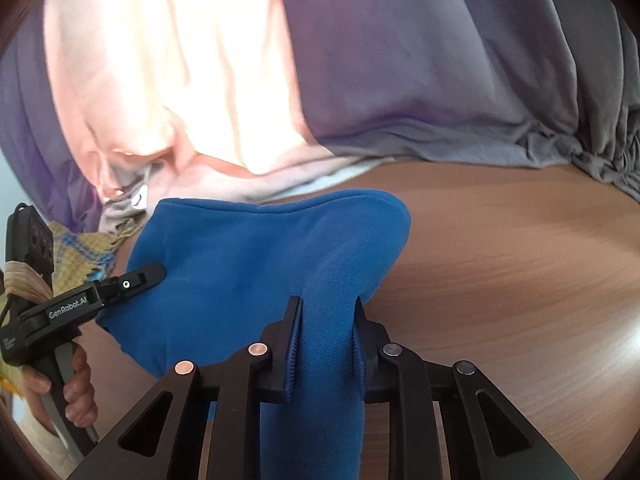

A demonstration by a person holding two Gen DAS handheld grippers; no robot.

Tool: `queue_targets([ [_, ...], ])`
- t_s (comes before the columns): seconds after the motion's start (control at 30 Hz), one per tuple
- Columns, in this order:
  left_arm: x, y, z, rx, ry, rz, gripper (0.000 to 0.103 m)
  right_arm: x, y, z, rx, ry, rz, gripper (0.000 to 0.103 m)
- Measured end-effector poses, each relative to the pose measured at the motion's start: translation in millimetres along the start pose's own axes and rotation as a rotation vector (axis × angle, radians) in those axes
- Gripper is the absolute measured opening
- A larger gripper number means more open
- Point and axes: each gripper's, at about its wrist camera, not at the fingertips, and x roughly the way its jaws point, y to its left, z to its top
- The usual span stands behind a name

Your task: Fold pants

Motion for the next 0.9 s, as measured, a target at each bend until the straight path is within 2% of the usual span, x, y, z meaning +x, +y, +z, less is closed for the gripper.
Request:
queue_targets([
  [0.07,-11.9,1.4,3.2,0.005,-0.005,-0.02,0.019,-4.5,9.7,2.7,-0.014,-0.017,0.018,0.023],
  [0.2,-28.2,16.8,3.6,0.002,-0.005,0.001,0.019,-5.6,36.0,5.6,-0.049,-0.032,0.088,0.022],
  [0.5,-52.4,64.0,-10.8,-0.034,-0.008,0.131,0.019,23.9,88.0,-6.7,-0.138,0.016,0.161,0.022],
  [0.73,-49.9,81.0,-17.3,0.007,0.015,0.192,0.02,44.1,100.5,-10.4,-0.192,0.041,0.149,0.022],
  [0.87,-44.5,82.2,-21.3,0.024,0.031,0.214,0.028,50.5,94.2,-16.4,-0.18,0.07,0.119,0.025],
  [0.9,-43.7,83.5,-22.1,0.022,0.034,0.222,0.03,52.5,92.8,-18.9,-0.18,0.083,0.108,0.029],
])
